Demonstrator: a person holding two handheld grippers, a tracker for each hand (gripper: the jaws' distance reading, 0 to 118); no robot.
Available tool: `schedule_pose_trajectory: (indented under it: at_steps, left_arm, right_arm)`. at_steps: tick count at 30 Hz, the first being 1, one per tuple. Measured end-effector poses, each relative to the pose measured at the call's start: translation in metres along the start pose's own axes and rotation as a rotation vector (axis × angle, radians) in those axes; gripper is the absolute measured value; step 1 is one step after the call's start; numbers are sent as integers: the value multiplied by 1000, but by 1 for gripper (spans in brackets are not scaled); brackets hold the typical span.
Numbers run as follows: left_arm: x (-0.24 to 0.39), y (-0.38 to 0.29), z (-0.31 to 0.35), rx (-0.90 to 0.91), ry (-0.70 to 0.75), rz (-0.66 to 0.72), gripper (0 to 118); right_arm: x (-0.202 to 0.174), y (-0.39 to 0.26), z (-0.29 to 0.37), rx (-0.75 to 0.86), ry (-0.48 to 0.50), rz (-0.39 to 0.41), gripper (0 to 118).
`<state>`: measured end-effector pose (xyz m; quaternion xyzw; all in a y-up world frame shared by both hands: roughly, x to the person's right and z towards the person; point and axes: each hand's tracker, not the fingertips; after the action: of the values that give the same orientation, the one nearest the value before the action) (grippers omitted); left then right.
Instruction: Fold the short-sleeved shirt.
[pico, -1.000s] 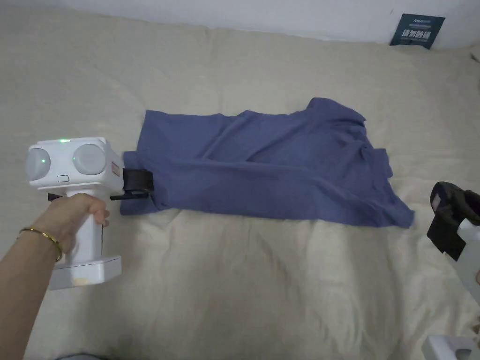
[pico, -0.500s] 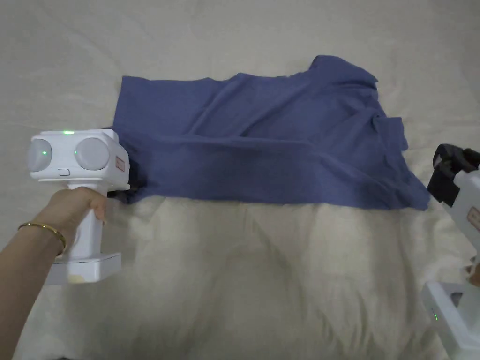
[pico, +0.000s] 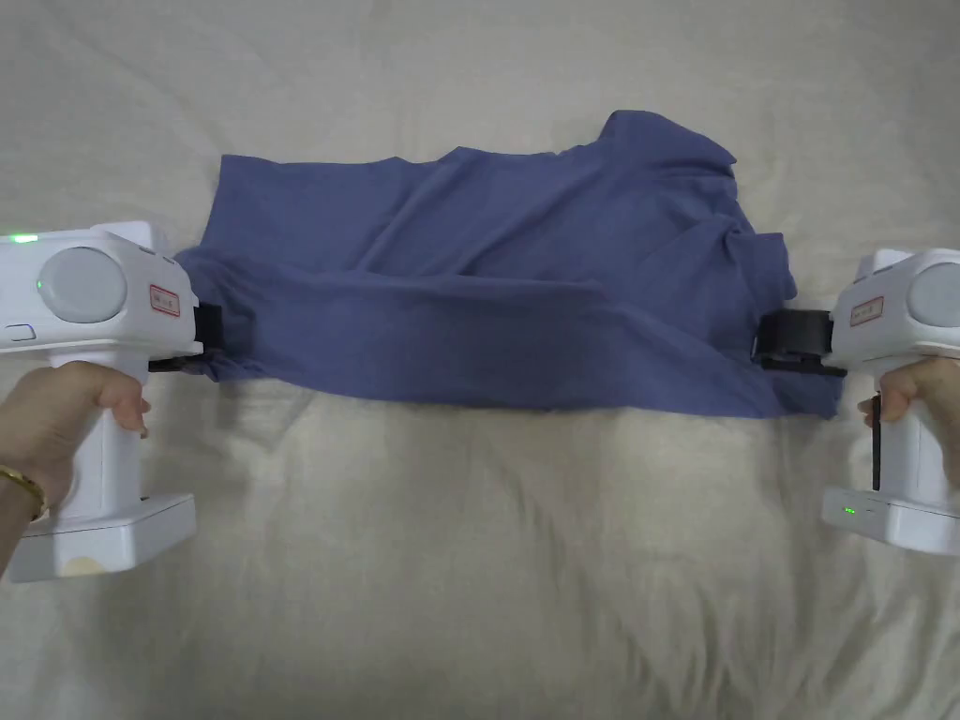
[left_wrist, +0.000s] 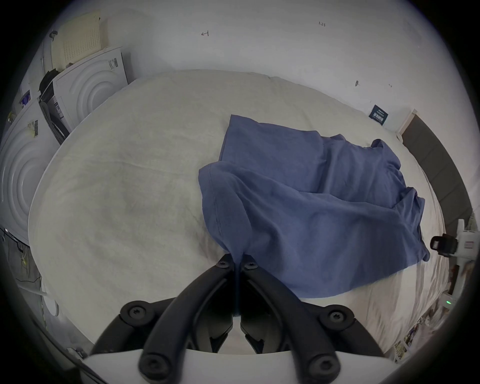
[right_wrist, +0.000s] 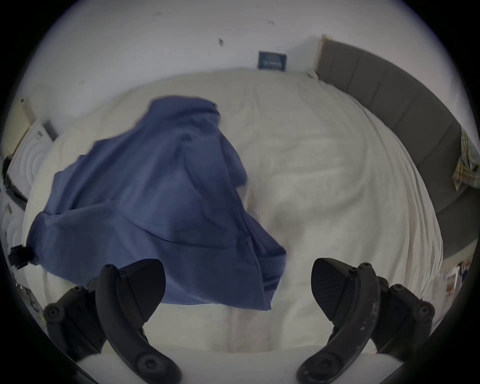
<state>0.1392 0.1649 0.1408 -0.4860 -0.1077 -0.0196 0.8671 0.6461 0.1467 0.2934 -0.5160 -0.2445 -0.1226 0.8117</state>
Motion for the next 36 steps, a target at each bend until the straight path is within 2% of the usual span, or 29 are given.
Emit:
schedule_pose_trajectory:
  at_steps: [1, 2, 3, 4, 5, 6, 7, 9, 12, 16, 18, 21, 25, 30, 31, 33, 34, 35, 36]
  left_arm:
    - [0, -1, 0, -4, 3, -9, 3]
    - [0, -1, -1, -7, 6, -13, 3]
    - [0, -2, -1, -11, 9, -15, 3]
    - [1, -3, -2, -15, 11, -15, 3]
    - [0, -4, -3, -17, 12, -11, 3]
    - [0, -5, -3, -21, 14, -7, 3]
    - [0, -6, -4, -25, 15, -3, 3]
    - [-1, -5, -5, -34, 15, -3, 3]
    - [-4, 1, 6, -31, 15, -15, 3]
    - [-15, 5, 41, 31, -16, -63, 3]
    - [-23, 1, 61, 39, -38, -43, 3]
    - [-35, -20, 91, 64, -25, -61, 3]
    - [-56, -72, 112, 27, -49, -9, 3]
    - [-68, -149, 104, -61, -48, 34, 5]
    - [-68, -159, 101, -77, -47, 33, 12]
    - [-68, -173, 100, -78, -19, 58, 57]
    - [-69, -175, 100, -71, 1, 64, 82]
    - [-71, -175, 102, -63, 6, 64, 107]
    - [-73, -174, 106, -47, 15, 73, 116]
  right_arm:
    - [1, -2, -8, -10, -4, -2, 115]
    - [1, -3, -14, -20, -19, -7, 109]
    - [0, -6, -19, -30, -38, -10, 94]
    - [1, -8, -23, -37, -25, 0, 69]
    - [1, -10, -26, -42, -2, 15, 33]
    - [1, -12, -26, -44, 19, 17, 13]
    - [0, -15, -26, -50, 36, 11, 9]
    - [-2, -14, -19, -51, 65, -31, 8]
    - [10, -7, 3, -70, 126, -42, 7]
    - [37, -9, 68, 39, 232, -99, 7]
    - [47, -19, 103, 83, 270, -92, 7]
    - [58, -47, 144, 108, 270, -28, 7]
    - [70, -106, 170, 120, 299, -44, 7]
    - [70, -185, 150, 51, 251, -53, 8]
    - [67, -196, 144, 40, 254, -54, 8]
    - [64, -216, 134, 26, 249, -58, 13]
    - [62, -222, 131, 27, 232, -54, 25]
    - [62, -224, 129, 29, 215, -47, 56]
    - [62, -224, 131, 34, 191, -35, 80]
